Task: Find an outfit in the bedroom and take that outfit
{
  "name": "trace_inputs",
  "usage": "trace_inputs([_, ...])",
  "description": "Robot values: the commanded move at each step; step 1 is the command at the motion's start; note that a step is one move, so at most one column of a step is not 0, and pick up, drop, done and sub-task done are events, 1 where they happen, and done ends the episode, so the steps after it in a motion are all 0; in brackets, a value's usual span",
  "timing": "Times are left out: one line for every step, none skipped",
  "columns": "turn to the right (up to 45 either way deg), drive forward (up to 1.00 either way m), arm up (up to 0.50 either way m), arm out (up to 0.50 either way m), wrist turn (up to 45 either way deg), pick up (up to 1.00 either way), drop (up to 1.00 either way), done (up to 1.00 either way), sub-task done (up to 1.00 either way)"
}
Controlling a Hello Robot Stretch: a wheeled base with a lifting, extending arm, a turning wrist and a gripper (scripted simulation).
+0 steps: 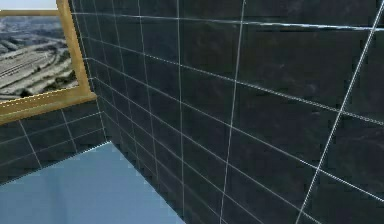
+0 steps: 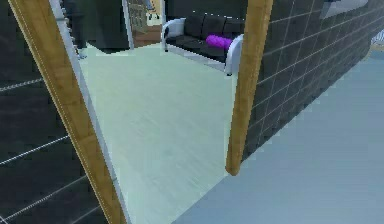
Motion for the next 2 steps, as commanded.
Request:
trace_inputs([0.0, 0.1, 0.0, 0.0, 0.0, 0.0, 0.0, 0.0, 0.0])
trace_inputs([-45.0, 0.0, 0.0, 0.0, 0.0, 0.0, 0.0, 0.0, 0.0])
